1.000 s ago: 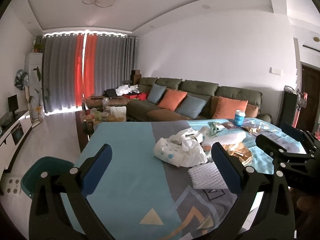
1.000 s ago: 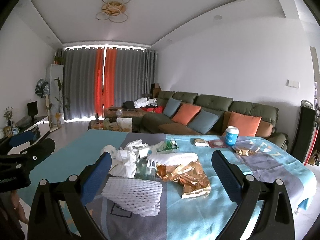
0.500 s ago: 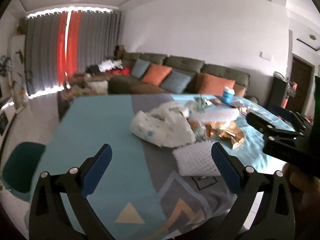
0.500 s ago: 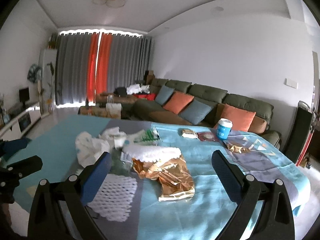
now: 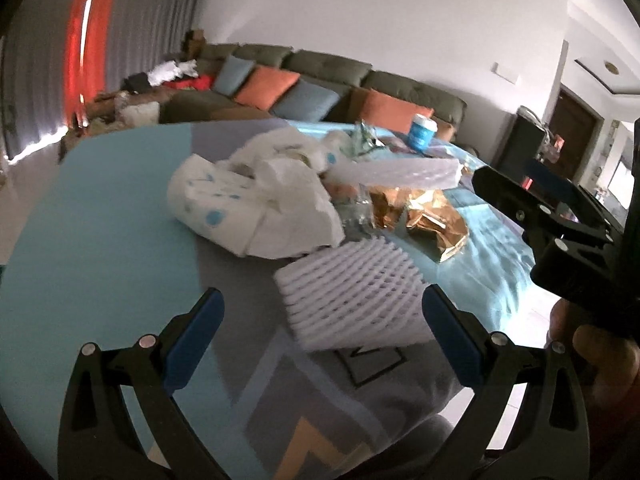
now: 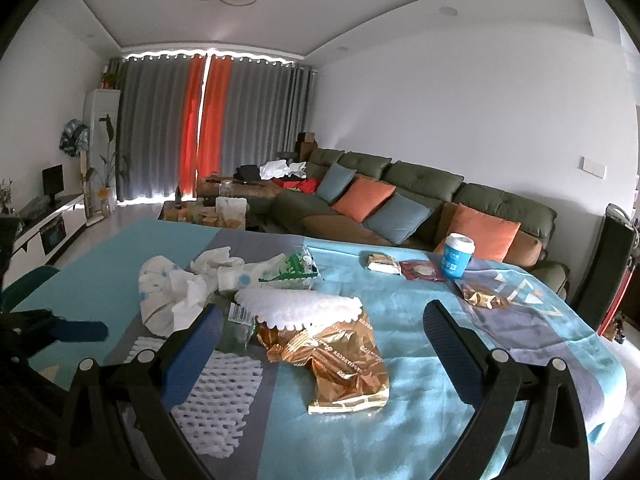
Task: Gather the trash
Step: 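Lower the left tool onto the white foam net and close it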
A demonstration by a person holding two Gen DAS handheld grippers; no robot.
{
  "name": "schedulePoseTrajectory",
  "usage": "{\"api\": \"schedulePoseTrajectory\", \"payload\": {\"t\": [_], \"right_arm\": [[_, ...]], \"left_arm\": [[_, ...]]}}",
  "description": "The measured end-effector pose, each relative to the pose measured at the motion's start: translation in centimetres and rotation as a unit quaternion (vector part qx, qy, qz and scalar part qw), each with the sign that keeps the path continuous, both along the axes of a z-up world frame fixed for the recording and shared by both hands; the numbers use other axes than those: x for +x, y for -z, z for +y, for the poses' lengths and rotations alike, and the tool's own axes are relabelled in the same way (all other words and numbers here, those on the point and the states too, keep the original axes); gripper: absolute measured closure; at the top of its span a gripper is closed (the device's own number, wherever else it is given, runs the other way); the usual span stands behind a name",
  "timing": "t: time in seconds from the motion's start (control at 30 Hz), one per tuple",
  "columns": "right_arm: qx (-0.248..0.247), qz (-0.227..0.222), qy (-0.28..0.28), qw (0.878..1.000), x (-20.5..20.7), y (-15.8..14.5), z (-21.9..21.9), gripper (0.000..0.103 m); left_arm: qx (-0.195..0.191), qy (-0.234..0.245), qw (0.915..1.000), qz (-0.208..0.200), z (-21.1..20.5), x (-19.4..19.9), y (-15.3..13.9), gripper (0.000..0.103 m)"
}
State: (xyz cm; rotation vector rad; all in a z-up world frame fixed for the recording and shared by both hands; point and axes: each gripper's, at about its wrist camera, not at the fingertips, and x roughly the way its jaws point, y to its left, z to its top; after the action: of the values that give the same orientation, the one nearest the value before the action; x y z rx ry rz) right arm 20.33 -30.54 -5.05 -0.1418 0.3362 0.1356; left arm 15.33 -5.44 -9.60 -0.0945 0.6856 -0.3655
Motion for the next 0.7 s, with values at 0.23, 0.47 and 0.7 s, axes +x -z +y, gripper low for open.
{"api": "schedulePoseTrajectory", "payload": {"t": [0.23,0.47,0.7], "right_arm": [[0.002,0.004,-0.007,1.0,0.9,0.0,0.0,0.006],[-0.012,0.008,-0.022,1.0,1.7,0.2,0.8,0.006],[-0.105,0.003,-0.046,0.993,2.1,0.7,3.1,0.017]], "left_arm": [[-0.034,0.023,0.998,0.049,-1.9,3.8,1.8,0.009],[-0.029,0.032,0.9975,0.056,-2.4,3.7,1.6,0.029],[-0.013,0.044,0.9975,0.055,-3.1,3.5,1.8,0.046]]}}
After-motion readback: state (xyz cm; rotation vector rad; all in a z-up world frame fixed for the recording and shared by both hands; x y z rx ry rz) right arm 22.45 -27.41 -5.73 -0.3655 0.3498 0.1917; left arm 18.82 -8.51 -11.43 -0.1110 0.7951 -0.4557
